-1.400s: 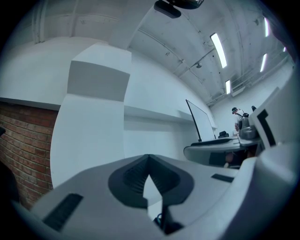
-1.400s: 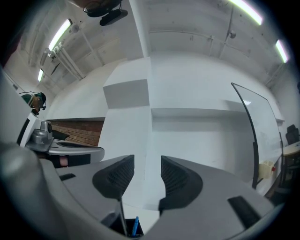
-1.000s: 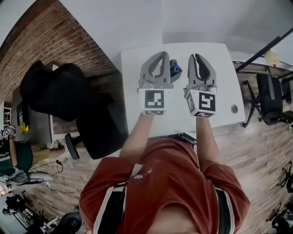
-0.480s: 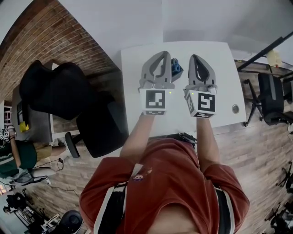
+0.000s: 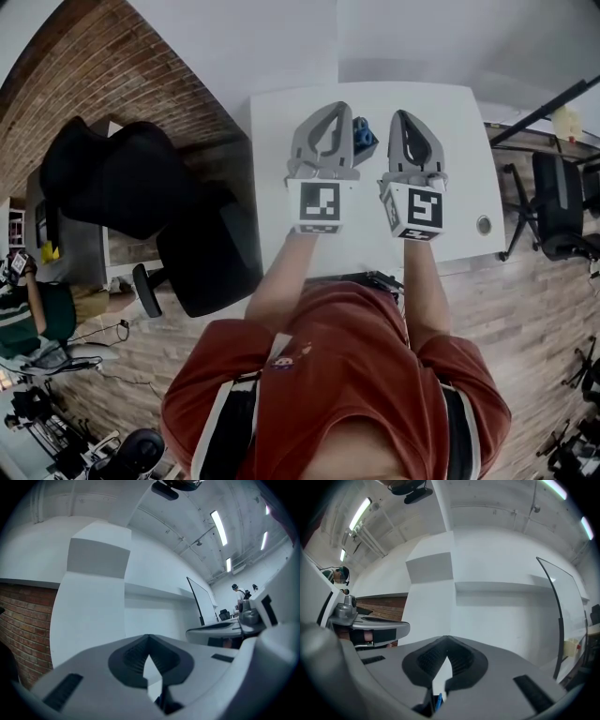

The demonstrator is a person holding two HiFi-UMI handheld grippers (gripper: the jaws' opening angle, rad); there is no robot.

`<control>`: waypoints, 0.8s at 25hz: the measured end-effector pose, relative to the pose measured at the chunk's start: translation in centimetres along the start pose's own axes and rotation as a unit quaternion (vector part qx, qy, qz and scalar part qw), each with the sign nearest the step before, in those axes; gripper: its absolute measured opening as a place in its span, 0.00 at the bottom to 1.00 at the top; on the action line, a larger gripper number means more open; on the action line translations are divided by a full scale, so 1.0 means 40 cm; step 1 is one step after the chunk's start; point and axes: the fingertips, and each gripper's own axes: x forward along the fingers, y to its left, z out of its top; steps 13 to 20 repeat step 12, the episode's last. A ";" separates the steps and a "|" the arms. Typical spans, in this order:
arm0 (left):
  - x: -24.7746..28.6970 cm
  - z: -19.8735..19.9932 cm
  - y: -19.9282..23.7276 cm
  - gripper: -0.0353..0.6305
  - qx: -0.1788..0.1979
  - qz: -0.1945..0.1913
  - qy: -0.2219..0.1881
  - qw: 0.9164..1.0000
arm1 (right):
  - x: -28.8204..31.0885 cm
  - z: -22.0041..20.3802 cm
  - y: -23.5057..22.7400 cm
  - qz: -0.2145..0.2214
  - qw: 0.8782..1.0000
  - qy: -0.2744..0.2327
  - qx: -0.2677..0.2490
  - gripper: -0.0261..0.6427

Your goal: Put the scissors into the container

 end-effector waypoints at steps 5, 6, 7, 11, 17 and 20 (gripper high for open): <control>0.006 -0.004 -0.003 0.07 0.005 0.000 0.001 1.000 | 0.005 -0.006 -0.005 0.003 1.000 0.000 0.004 0.06; 0.008 -0.006 -0.004 0.07 0.005 0.000 0.001 1.000 | 0.006 -0.008 -0.007 0.003 1.000 0.001 0.004 0.06; 0.010 -0.006 -0.005 0.07 0.005 0.000 0.001 1.000 | 0.006 -0.010 -0.009 0.003 1.000 0.002 0.004 0.06; 0.014 -0.009 -0.007 0.07 0.003 0.003 0.001 1.000 | 0.008 -0.015 -0.016 0.001 1.000 0.001 0.003 0.06; 0.014 -0.010 -0.007 0.07 0.003 0.003 0.002 1.000 | 0.009 -0.016 -0.016 0.001 1.000 0.001 0.003 0.06; 0.014 -0.010 -0.007 0.07 0.003 0.003 0.002 1.000 | 0.009 -0.016 -0.016 0.001 1.000 0.001 0.003 0.06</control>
